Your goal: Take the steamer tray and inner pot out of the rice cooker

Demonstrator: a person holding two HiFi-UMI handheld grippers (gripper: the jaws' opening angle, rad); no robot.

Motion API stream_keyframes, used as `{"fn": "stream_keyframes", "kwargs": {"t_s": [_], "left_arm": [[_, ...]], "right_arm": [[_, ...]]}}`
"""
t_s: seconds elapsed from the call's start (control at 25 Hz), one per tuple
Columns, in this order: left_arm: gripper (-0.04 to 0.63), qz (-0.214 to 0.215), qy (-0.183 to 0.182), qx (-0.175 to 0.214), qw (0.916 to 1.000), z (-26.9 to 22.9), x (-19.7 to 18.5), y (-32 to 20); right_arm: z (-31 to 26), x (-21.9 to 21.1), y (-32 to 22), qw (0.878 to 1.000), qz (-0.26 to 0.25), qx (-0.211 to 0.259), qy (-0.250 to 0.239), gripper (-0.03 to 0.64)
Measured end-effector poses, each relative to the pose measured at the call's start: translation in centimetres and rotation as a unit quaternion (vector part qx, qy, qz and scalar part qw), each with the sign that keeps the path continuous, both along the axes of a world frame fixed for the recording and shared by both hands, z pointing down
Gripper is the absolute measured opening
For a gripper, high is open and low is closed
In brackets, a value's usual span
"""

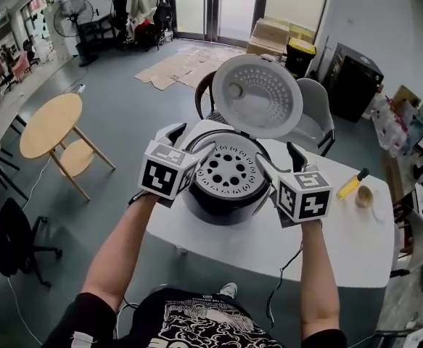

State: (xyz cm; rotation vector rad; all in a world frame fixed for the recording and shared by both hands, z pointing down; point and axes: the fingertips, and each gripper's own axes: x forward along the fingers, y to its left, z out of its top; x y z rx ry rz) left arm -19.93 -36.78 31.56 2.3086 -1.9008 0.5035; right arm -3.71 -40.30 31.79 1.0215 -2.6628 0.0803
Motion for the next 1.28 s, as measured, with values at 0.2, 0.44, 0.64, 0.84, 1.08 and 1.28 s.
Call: {"fn": "stream_keyframes", "kwargs": {"t_s": [0.2,0.44,0.64,0.84,1.08,1.28], "left_arm": [[0.35,-0.044,-0.004,-0.002,0.999,0.5,0.2,-0.9],[0.35,-0.1,-0.003,-0.006,0.9949,2.1,-0.8,-0.2],[0.35,-0.133,-0.003,-0.006,0.991,2.1,-2.4,1.3],[0.35,-0.15,-0.003,-0.022,0.9885,2.8,-4.2,3.0],[0.35,-0.134,0.002,-0.019,0.9908,3.2,-6.1,3.0],[0.35,-0.114,0.007,-0.021,0.9933,3.5,-9.7,2.2]], "right_arm": [[0.6,-1.2,-1.9,0.997,-0.076,-0.009,0.029,0.364],[3.6,-4.0,-1.6,0.975,-0.19,-0.023,0.109,0.364],[5.7,-7.1,-0.2,0.949,-0.262,-0.052,0.165,0.364],[7.5,-10.2,1.2,0.92,-0.313,-0.072,0.223,0.364],[11.5,-13.2,1.9,0.882,-0.334,-0.109,0.313,0.367],[13.2,-16.4,1.5,0.861,-0.332,-0.126,0.364,0.391]]}}
